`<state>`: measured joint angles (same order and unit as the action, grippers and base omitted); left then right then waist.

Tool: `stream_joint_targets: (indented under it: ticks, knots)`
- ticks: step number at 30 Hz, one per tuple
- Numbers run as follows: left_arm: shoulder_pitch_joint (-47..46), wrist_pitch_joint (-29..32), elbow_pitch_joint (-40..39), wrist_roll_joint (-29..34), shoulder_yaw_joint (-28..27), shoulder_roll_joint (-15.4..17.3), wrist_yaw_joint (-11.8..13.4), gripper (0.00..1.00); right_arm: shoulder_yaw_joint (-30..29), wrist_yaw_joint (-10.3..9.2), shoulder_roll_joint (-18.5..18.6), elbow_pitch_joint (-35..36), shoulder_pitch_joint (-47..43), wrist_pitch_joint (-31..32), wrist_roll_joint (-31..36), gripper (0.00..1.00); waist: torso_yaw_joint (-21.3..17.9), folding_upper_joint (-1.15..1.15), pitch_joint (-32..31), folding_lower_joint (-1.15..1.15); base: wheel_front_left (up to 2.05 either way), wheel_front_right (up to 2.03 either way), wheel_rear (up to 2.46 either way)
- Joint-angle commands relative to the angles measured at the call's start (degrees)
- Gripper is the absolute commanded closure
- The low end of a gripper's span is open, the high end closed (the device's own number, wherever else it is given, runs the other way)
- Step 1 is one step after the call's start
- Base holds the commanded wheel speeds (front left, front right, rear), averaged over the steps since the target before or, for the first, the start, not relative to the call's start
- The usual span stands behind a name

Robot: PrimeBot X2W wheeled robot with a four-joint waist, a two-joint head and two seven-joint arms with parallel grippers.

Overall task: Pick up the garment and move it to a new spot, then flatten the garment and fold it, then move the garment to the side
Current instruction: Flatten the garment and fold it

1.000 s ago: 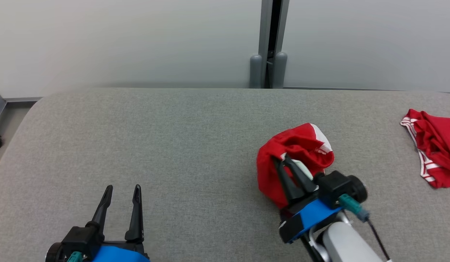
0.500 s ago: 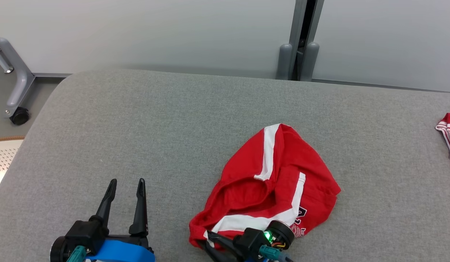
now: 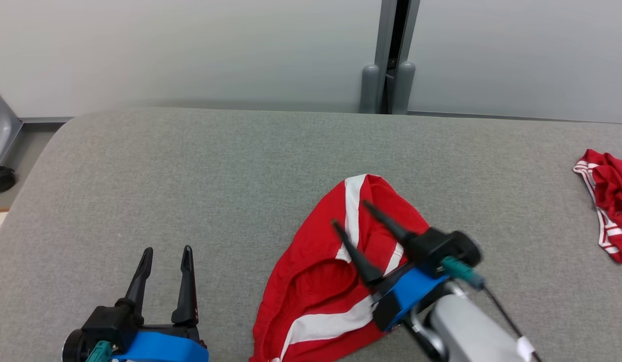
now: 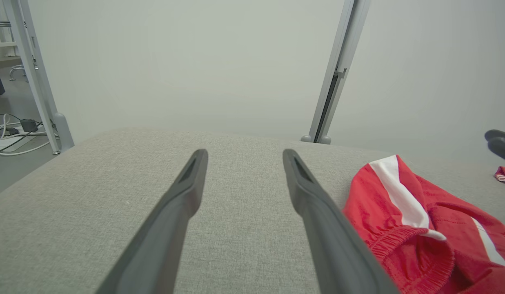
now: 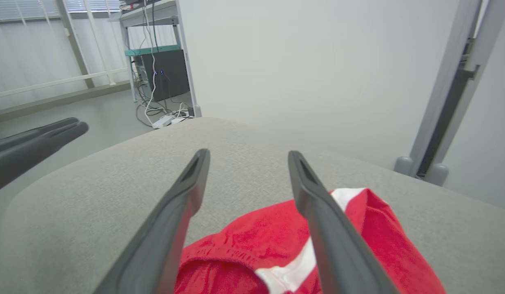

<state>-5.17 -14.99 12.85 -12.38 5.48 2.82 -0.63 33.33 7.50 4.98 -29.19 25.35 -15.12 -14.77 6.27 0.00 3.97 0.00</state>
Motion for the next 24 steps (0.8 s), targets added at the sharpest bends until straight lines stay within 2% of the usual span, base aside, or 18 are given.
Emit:
stream_joint_targets:
  ticks: [1,4,11,17,24]
  knots:
    - [0.7,-0.2,-0.3,0.1,-0.4,0.2,0.0,0.0,-3.3,-0.02,1.0,0.3,-1.0,0.0,1.5,0.0,-0.6,0.0,-0.2,0.0,0.0,0.0,0.0]
    - [0.7,-0.2,-0.4,0.2,-0.4,0.2,-0.1,0.0,-8.1,-0.02,2.0,-0.6,-2.2,0.0,3.0,0.0,-1.1,0.0,-0.3,0.0,0.0,0.0,0.0]
    - [0.4,-0.2,-0.7,0.1,-0.1,0.2,-0.2,0.0,-13.3,-0.02,2.3,-5.1,-4.2,0.0,4.8,0.0,-1.3,0.0,0.4,0.0,0.0,0.0,0.0]
    - [-0.8,-0.2,-0.5,-0.1,0.5,0.2,-0.3,0.0,-14.2,-0.02,1.5,-10.8,-3.3,0.0,5.3,0.0,-0.4,0.0,1.7,0.0,0.0,0.0,0.0]
    - [-1.4,-0.2,-0.3,-0.1,0.7,0.2,-0.3,0.0,-12.6,-0.02,0.3,-16.4,-0.8,0.0,4.4,0.0,0.9,0.0,2.8,0.0,0.0,0.0,0.0]
